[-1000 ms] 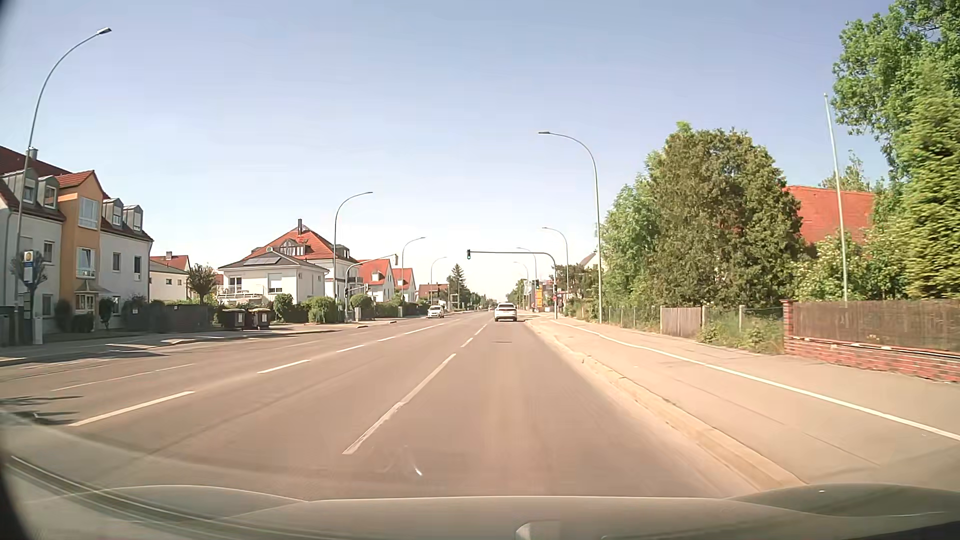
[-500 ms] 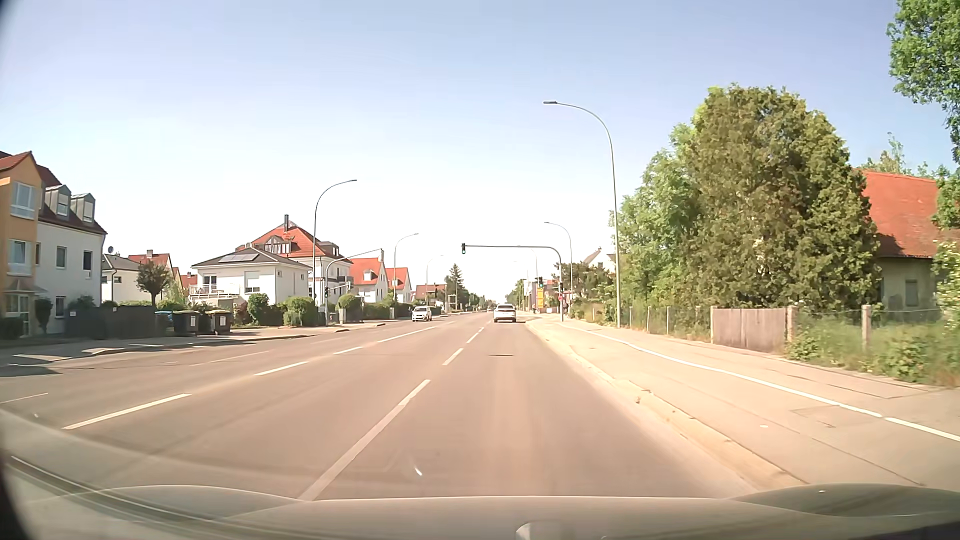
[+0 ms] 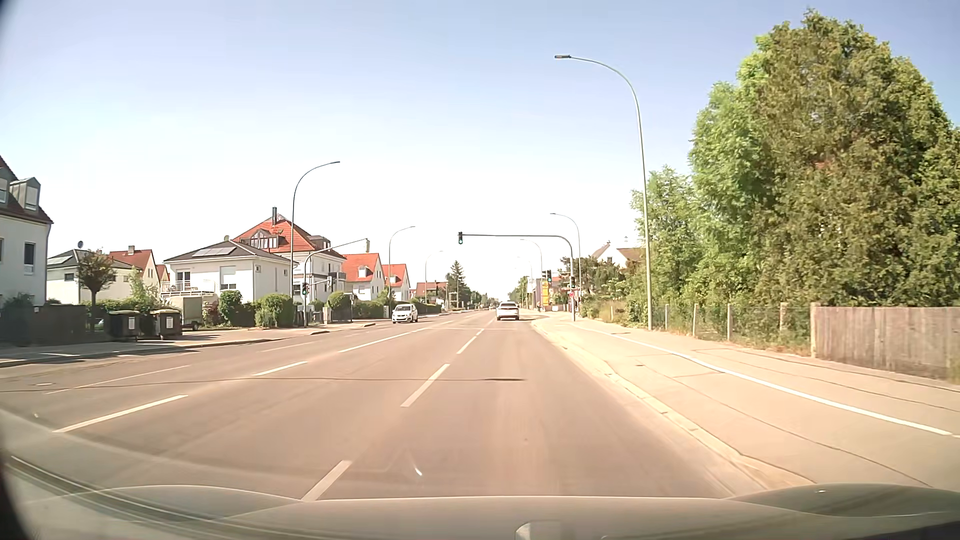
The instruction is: Follow the waypoints while adhering to traffic rules and regulations
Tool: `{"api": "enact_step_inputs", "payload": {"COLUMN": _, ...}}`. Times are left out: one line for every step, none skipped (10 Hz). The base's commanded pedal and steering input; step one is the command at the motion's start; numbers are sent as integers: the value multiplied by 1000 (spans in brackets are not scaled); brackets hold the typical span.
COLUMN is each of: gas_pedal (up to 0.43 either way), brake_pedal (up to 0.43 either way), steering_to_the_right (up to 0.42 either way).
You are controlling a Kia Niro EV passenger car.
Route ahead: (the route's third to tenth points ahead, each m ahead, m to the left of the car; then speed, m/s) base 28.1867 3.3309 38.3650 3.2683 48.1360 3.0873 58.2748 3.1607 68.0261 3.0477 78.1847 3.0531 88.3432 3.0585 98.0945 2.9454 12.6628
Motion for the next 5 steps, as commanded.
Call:
{"api": "enact_step_inputs", "payload": {"gas_pedal": 169, "brake_pedal": 0, "steering_to_the_right": 0}}
{"api": "enact_step_inputs", "payload": {"gas_pedal": 169, "brake_pedal": 0, "steering_to_the_right": 1}}
{"api": "enact_step_inputs", "payload": {"gas_pedal": 169, "brake_pedal": 0, "steering_to_the_right": 1}}
{"api": "enact_step_inputs", "payload": {"gas_pedal": 169, "brake_pedal": 0, "steering_to_the_right": 1}}
{"api": "enact_step_inputs", "payload": {"gas_pedal": 169, "brake_pedal": 0, "steering_to_the_right": 1}}
